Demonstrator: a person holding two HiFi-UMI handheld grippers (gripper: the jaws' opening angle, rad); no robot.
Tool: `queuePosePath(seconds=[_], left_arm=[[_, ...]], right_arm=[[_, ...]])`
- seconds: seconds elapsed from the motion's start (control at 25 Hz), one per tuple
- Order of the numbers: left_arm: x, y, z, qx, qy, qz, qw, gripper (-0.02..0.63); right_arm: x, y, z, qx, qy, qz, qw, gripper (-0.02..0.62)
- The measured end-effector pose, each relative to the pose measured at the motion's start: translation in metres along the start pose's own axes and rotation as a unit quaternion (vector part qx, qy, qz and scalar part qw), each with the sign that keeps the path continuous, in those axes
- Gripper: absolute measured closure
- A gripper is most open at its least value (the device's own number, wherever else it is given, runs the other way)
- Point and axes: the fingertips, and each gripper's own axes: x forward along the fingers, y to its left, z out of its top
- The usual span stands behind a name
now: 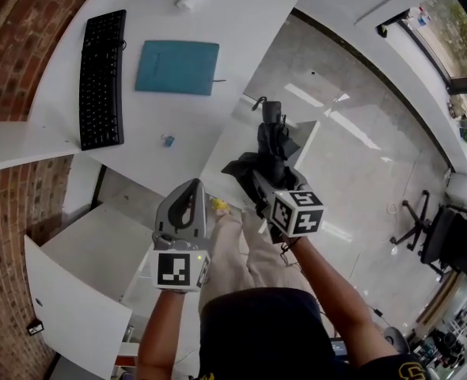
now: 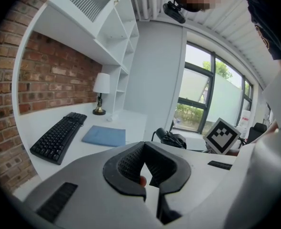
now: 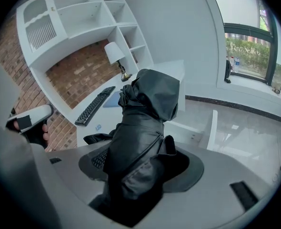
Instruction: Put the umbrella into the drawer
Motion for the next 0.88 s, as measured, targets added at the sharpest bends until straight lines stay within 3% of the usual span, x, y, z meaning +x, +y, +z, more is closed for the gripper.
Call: queuePosePath(seconds=[0.28,0.64,0.88], left_arm=[[0.006,-0.005,-0.013,-0.011,0.003,0.001,0.9999,0.589],[0.010,-0.001,-0.023,-0.055,0.009,0.011,0.9984,0.589],[0.011,-0.001,-0.031,-0.052,0.015,0.014,0.9985,0.589]], right_arm=[[0.028,-0.004,-0.014,0.004,0.024,0.005,1.000,0.333],[0.066,-0.014,-0.032,0.011,0.056,-0.007,0.998,0.333],[0.092,-0.019,-0.051,0.033,0.073,-0.023,0.997,0.333]])
